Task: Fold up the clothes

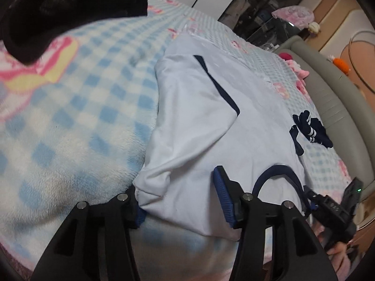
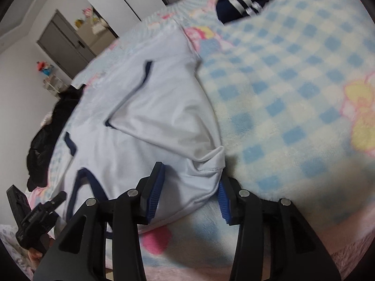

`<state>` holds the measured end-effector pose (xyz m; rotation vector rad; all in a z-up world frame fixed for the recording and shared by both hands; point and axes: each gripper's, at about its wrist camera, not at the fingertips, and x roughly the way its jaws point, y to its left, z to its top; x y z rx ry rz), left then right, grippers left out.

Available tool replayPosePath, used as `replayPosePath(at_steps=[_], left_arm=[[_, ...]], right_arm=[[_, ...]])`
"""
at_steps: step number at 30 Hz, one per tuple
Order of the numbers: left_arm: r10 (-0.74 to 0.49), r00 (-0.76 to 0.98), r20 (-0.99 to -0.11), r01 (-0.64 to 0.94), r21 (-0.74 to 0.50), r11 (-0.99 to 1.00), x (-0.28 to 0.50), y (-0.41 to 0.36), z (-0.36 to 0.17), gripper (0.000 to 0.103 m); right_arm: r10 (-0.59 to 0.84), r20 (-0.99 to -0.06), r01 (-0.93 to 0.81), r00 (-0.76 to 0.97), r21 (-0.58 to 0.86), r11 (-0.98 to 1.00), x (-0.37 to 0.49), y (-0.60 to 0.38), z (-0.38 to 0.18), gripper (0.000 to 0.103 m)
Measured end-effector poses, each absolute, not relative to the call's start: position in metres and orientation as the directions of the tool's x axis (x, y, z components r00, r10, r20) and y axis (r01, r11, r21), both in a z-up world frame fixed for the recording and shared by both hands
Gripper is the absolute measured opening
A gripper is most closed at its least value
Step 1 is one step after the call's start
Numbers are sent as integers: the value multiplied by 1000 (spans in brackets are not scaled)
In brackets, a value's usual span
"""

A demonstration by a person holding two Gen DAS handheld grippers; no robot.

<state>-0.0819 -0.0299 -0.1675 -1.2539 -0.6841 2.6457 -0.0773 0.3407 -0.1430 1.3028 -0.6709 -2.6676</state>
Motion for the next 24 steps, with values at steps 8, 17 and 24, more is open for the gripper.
replayPosePath(at_steps=[8, 17, 24], left_arm=[[412, -619, -669, 102, -589, -802, -93, -51, -183, 29], [341, -640, -688, 59, -487, -871, -79, -42, -159, 6], [334, -664, -668, 51, -487, -872, -54, -53, -129, 3]], right_arm=[[-286, -755, -107, -590, 425, -899, -89, 342, -150, 40], [-230, -759, -119, -609, 374, -920, -82, 343, -135, 10], [-166, -691, -36, -703, 268, -963, -49, 333, -85, 2]])
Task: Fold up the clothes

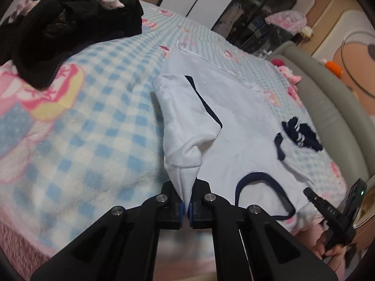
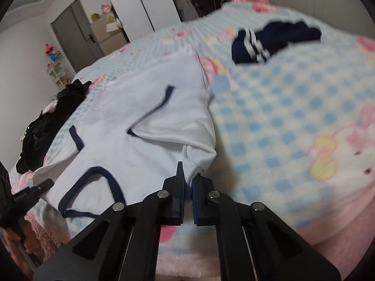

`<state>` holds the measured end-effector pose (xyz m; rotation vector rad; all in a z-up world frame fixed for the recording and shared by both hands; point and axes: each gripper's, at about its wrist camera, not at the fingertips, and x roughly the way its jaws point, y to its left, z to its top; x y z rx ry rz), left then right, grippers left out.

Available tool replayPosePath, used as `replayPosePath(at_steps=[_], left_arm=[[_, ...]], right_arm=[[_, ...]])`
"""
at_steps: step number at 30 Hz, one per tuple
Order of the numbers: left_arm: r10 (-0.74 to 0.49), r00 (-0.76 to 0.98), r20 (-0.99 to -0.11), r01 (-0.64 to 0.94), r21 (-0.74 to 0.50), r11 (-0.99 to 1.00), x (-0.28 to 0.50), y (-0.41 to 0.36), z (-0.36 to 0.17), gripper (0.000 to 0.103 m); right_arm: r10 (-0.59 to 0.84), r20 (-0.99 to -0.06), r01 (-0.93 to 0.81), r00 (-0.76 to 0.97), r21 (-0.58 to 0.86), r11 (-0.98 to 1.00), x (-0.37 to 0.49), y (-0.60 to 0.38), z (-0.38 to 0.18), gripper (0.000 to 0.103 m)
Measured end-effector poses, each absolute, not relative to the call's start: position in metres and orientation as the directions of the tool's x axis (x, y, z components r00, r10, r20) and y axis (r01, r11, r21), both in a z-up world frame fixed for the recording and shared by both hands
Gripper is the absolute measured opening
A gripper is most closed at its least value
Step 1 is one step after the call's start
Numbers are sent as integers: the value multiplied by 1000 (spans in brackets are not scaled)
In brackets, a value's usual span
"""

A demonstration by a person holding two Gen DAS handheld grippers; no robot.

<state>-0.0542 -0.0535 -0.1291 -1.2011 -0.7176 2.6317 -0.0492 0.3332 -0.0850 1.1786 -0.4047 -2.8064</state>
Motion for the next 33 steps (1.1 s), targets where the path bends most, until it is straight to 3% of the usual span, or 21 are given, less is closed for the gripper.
replayPosePath(at_steps=[8, 14, 17, 20, 25, 28, 33], left_arm=[[326, -637, -699, 20, -438, -899, -36, -47, -129, 3], [345, -613, -711, 75, -487, -870, -45, -56, -148, 3], [344, -608, -715, 80, -487, -870, -47, -56, -152, 3], [344, -605, -718, 84, -488, -869, -47, -56, -156, 3], [372, -595, -712, 99, -525, -846, -51, -59, -162, 4], [409, -587, -699, 118, -573, -811, -56, -62, -170, 4], [434, -590, -681, 157, -624, -765, -65, -61, -181, 5]], right_arm=[[-177, -717, -54, -674, 287, -956, -25, 351, -90, 1], [-292, -728, -79, -620, 428, -900, -27, 358, -112, 3], [-300, -730, -85, -614, 439, -895, -29, 358, -116, 13], [-344, -713, -101, -611, 501, -860, -29, 362, -121, 34], [-422, -685, -99, -594, 583, -807, -39, 361, -129, 35], [-442, -675, -106, -590, 608, -787, -52, 356, -134, 49], [-441, -657, -115, -611, 625, -772, -75, 347, -140, 50]])
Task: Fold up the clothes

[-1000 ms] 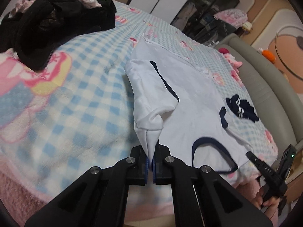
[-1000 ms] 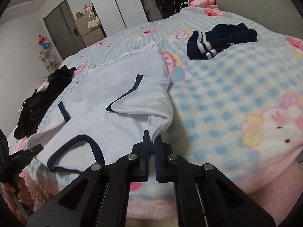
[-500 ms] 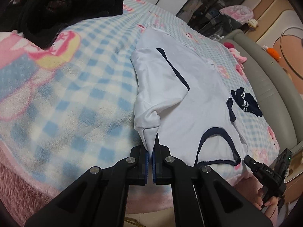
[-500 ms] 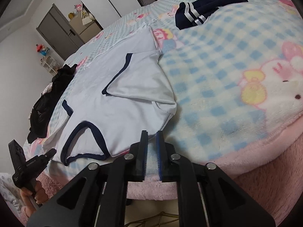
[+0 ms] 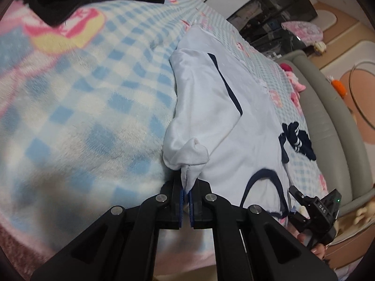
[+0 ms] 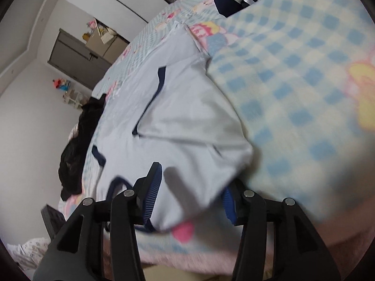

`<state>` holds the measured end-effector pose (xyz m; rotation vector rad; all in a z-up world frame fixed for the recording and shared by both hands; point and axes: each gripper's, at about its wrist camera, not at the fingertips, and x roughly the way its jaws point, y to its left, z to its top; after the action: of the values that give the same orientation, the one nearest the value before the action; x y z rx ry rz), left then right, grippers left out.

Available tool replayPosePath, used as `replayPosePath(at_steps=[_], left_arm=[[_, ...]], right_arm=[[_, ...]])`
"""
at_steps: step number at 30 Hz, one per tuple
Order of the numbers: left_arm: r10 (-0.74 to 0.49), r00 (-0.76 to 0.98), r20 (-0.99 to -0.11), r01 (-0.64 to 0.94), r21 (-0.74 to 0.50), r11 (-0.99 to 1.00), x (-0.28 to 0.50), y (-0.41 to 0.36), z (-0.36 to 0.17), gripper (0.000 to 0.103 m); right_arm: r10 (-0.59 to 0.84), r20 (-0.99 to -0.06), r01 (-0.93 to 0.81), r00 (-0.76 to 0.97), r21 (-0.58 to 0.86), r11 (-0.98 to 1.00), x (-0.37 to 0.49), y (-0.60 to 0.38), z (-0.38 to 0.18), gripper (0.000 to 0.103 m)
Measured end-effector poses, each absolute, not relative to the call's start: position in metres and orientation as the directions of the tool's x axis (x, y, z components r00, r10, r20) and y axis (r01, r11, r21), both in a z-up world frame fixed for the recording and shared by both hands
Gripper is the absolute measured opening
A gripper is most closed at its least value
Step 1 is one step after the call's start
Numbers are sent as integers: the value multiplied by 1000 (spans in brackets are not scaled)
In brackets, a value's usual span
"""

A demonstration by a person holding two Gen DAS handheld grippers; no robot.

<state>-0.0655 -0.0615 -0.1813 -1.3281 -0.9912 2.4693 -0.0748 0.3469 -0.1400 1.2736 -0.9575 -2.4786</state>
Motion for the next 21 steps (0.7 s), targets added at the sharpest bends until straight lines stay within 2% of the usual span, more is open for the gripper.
replayPosePath(at_steps=[1, 2, 3, 4, 5, 8, 10, 14, 16, 18, 19, 20, 21], left_arm=[[433, -591, -681, 167, -628, -760, -66, -61, -183, 5], [430, -593, -681, 171, -628, -759, -65, -60, -183, 5], [427, -597, -679, 172, -629, -758, -62, -60, -182, 5], [430, -597, -677, 184, -638, -748, -57, -62, -183, 5], [434, -596, -675, 196, -647, -737, -51, -63, -183, 7], [467, -581, -667, 208, -676, -707, -39, -62, -186, 13], [446, -576, -685, 205, -649, -733, -38, -57, -185, 14], [444, -612, -655, 250, -692, -677, -44, -65, -189, 19], [466, -613, -638, 255, -718, -648, -52, -67, -192, 26], [484, -629, -608, 231, -741, -630, -55, -62, -191, 46], [492, -635, -595, 203, -744, -637, -56, -57, -189, 62], [476, -636, -608, 180, -716, -674, -56, -47, -185, 69], [456, -635, -623, 157, -683, -714, -57, -37, -181, 69]], right_arm=[[-442, -660, -106, -607, 619, -778, -79, 343, -141, 50], [-440, -663, -95, -606, 609, -787, -79, 340, -141, 44], [-435, -663, -86, -610, 600, -795, -78, 338, -139, 35], [-430, -662, -76, -614, 591, -803, -77, 336, -137, 15], [-435, -650, -61, -623, 595, -801, -74, 336, -133, 7], [-440, -623, -32, -647, 599, -800, -66, 339, -124, 7], [-426, -658, -51, -621, 577, -815, -71, 336, -132, 10], [-418, -688, -109, -593, 584, -805, -84, 336, -156, 23], [-431, -677, -86, -596, 588, -804, -87, 333, -155, 35], [-462, -656, -33, -597, 596, -803, -89, 325, -152, 66], [-475, -646, -7, -598, 597, -802, -89, 321, -151, 73], [-475, -646, 10, -597, 586, -810, -89, 315, -149, 81], [-466, -653, 22, -597, 567, -823, -89, 309, -147, 84]])
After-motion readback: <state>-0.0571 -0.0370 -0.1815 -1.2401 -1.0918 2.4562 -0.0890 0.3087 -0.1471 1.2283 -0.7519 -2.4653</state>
